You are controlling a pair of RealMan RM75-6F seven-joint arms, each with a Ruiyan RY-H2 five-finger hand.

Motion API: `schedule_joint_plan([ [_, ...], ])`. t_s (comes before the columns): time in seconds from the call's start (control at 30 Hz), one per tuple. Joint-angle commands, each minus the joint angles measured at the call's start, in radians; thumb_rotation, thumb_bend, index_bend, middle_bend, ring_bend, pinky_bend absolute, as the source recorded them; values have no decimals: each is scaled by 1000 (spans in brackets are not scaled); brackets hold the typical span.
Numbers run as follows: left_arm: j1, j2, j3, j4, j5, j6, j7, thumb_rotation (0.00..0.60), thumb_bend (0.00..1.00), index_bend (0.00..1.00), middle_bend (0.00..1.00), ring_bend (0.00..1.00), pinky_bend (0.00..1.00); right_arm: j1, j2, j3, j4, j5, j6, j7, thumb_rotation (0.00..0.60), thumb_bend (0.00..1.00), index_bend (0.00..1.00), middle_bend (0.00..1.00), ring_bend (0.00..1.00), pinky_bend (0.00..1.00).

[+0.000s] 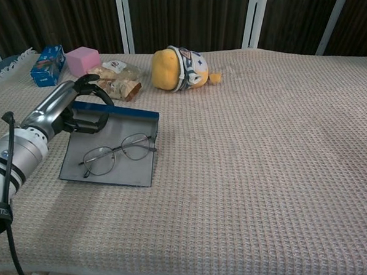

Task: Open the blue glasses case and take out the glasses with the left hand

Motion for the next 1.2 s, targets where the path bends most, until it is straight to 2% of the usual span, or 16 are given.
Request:
schedule_joint_plan([
  [0.03,-1,-1,-1,4,2,1,-1,600,455,514,29,0,17,0,0,0,0,0,0,0,600,196,0,0,0,13],
  [0.27,-10,2,-22,23,-2,-8,-1,600,454,510,29,0,17,0,-1,0,0,0,0,-3,600,196,0,0,0,13],
  [0.5,-77,25,-106,95,-40,-69,13,600,455,509,30,0,19,0,-2,2,0,4,-2,-6,600,196,0,0,0,13],
  [0.73,-131,32,-156,171,-95,-138,37,600,454,480,30,0,19,7,-6,4,-5,13,-16,-26,600,196,0,0,0,13],
  [0.97,-142,51,-143,220,-161,-265,57,600,455,347,8,0,7,8,-10,6,-11,20,-20,-42,600,197,0,0,0,13],
  [1.03,-137,66,-128,205,-174,-306,61,600,454,239,0,0,1,9,-11,5,-13,18,-22,-46,600,196,0,0,0,13],
  [1.1,-135,83,-119,188,-190,-338,82,600,454,64,0,0,0,10,-12,4,-14,17,-23,-49,600,196,0,0,0,13],
  [1.2,-130,114,-100,153,-213,-362,143,600,453,0,0,0,0,9,-12,3,-15,14,-21,-50,600,197,0,0,0,14],
])
